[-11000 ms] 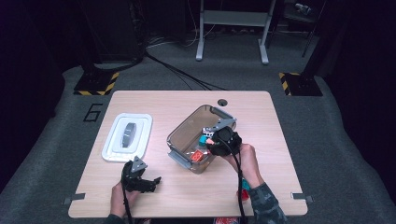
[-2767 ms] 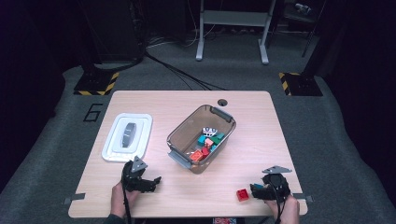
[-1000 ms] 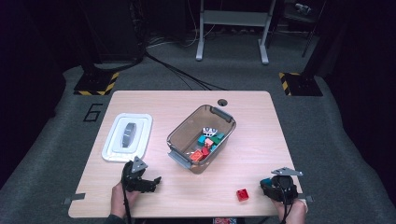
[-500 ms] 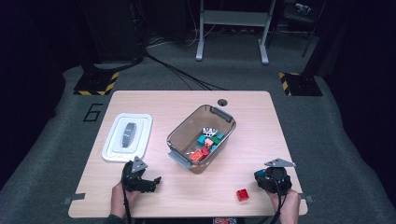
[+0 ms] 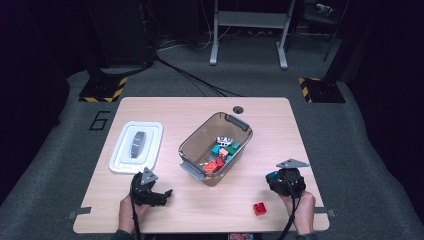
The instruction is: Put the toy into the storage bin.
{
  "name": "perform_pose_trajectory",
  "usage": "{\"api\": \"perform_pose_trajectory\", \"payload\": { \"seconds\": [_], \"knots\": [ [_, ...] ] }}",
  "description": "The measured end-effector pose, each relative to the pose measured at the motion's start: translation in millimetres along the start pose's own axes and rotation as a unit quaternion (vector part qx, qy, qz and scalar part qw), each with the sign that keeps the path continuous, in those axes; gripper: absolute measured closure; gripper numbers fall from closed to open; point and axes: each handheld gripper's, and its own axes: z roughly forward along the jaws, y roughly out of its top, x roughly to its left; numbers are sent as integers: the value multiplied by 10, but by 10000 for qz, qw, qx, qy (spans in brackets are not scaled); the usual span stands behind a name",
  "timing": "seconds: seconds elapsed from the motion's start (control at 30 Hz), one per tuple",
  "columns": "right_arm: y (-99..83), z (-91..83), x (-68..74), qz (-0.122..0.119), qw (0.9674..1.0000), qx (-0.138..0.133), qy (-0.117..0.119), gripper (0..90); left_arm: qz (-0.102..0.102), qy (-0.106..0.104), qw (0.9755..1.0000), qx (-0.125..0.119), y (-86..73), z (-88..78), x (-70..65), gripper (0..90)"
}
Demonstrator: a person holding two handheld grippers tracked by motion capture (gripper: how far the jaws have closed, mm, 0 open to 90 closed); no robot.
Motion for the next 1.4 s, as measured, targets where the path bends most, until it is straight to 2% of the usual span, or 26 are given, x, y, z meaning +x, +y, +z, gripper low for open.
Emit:
{"api": "perform_pose_trajectory", "payload": {
  "seconds": [0.4, 0.67, 0.93, 1.4],
  "knots": [
    [403, -77, 123, -342, 9991, -218, 83, 585, -24, -20, 10000, 1, -1, 2, 2, 50],
    [637, -138, 176, -480, 9983, -329, 97, 585, -22, -21, 10000, 2, -1, 2, 3, 50],
    [860, -183, 218, -653, 9968, -449, 117, 585, -22, -21, 10000, 3, -1, 2, 2, 51],
    [1209, -235, 396, -980, 9933, -588, 196, 585, -24, -20, 10000, 6, 0, 2, 2, 51]
  ]
}}
